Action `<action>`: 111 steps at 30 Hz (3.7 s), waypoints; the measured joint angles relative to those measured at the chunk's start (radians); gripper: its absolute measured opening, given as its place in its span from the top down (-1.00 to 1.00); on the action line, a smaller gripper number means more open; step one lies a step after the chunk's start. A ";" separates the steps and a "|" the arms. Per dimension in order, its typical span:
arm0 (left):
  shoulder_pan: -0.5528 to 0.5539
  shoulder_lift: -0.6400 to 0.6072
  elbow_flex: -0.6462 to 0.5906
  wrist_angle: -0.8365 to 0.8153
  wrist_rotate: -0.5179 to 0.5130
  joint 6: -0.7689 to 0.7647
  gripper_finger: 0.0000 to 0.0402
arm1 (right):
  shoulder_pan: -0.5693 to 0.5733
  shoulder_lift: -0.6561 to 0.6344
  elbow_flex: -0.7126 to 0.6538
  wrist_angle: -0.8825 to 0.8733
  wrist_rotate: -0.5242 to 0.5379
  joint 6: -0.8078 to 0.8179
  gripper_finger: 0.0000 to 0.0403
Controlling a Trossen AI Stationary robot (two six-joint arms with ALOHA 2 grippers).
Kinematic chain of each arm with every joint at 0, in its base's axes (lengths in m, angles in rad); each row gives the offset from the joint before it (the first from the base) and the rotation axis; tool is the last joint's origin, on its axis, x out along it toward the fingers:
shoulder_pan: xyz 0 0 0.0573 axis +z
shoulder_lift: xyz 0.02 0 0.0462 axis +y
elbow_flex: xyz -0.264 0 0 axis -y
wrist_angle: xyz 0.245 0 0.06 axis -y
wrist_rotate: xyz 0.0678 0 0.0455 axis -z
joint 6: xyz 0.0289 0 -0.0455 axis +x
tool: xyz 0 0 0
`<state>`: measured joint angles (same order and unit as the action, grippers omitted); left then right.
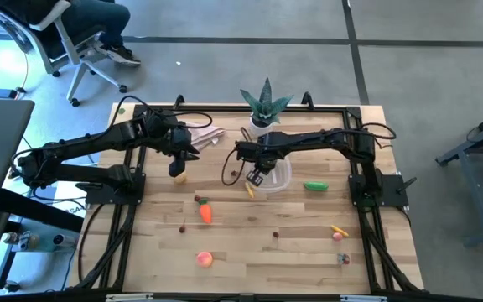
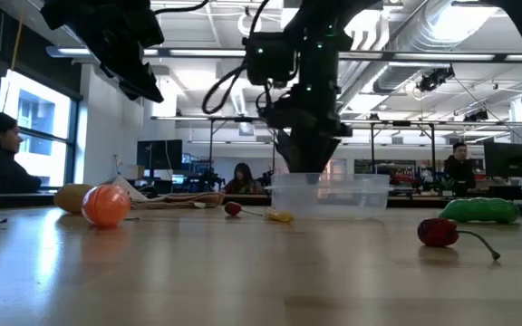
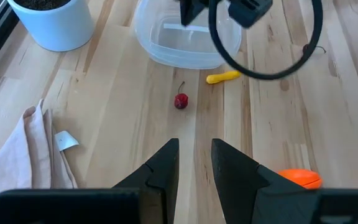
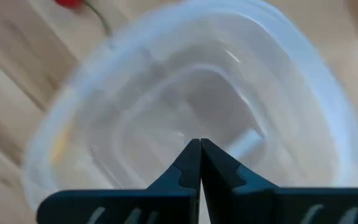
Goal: Pick and placing Produce into tupperware
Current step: Put the green peas into the transparent bin
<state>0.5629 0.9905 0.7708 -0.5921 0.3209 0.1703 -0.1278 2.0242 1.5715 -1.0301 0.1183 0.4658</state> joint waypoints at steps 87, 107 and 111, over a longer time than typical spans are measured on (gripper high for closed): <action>-0.360 -0.292 0.000 -0.091 -0.240 0.026 0.59 | 0.253 -0.950 -0.638 -0.091 0.118 0.010 0.41; -0.360 -0.291 0.000 -0.090 -0.240 0.026 0.59 | 0.250 -0.774 -0.637 -0.123 0.076 -0.019 0.19; -0.360 -0.291 0.000 -0.090 -0.240 0.026 0.59 | 0.218 -0.702 -0.637 -0.107 0.046 -0.019 0.19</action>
<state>0.2024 0.6991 0.7708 -0.6823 0.0811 0.1965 0.0899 1.3221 0.9340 -1.1375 0.1646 0.4467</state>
